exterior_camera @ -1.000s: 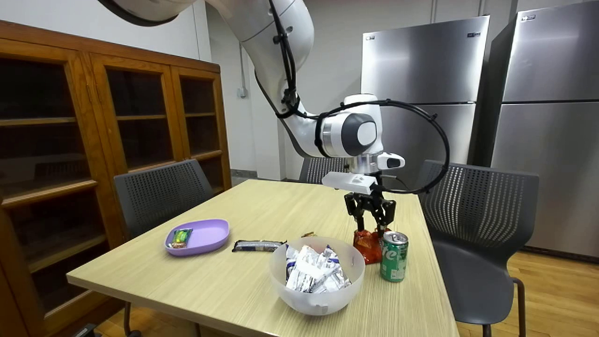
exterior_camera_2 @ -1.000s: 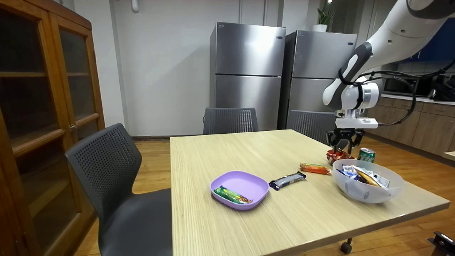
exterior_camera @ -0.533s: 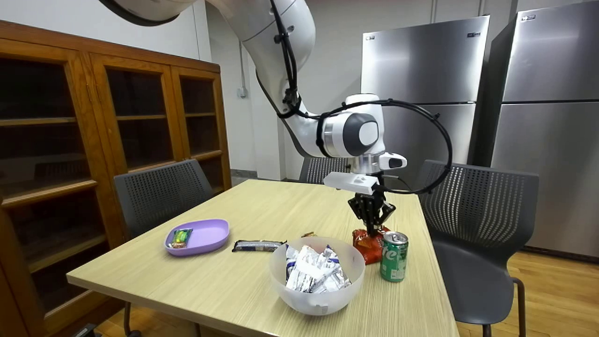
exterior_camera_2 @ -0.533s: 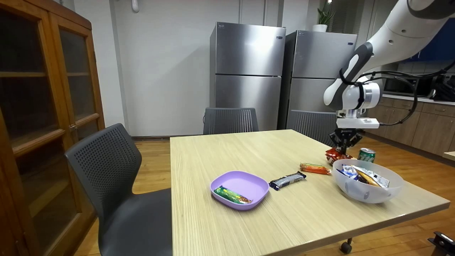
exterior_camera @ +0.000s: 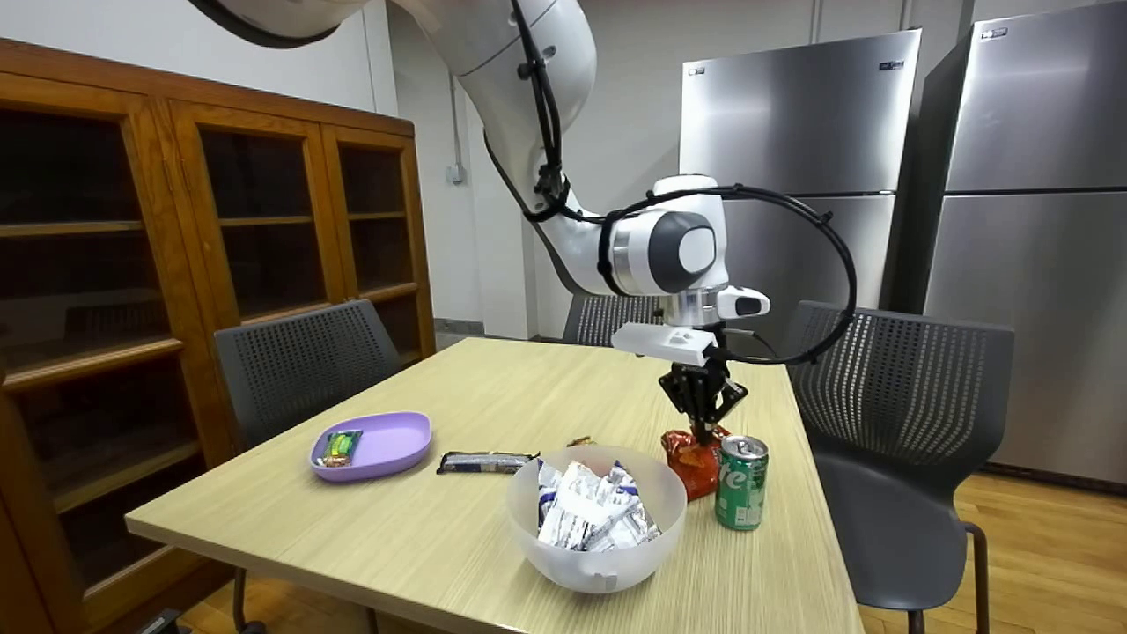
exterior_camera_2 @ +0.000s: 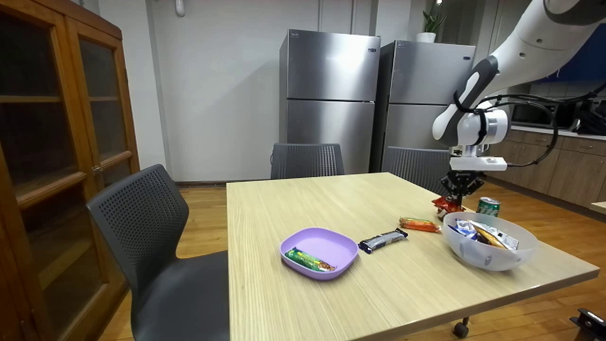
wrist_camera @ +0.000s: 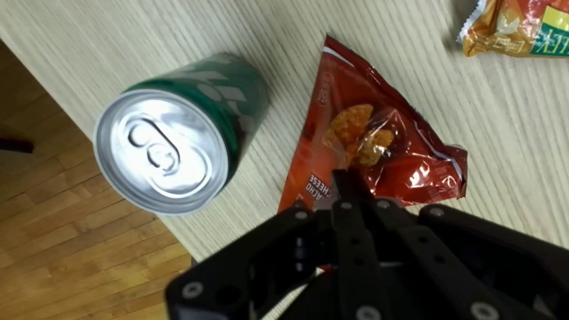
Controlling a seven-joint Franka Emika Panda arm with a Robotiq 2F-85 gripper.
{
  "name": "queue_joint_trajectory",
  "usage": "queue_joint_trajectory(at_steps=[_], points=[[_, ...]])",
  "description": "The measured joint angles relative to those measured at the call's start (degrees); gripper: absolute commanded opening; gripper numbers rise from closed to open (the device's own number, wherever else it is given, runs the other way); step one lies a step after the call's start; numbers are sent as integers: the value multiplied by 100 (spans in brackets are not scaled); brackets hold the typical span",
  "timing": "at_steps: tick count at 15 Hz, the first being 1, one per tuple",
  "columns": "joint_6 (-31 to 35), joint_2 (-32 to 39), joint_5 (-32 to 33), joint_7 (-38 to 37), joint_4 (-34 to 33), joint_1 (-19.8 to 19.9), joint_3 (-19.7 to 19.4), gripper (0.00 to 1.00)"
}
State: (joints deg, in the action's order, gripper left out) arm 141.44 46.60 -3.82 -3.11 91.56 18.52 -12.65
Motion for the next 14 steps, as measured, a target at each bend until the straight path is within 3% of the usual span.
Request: queue_joint_trajectory(at_steps=[5, 14], points=[[-159, -185, 0, 203, 3, 18, 33, 0], [-1124, -1065, 0, 1137, 231, 150, 229, 0]])
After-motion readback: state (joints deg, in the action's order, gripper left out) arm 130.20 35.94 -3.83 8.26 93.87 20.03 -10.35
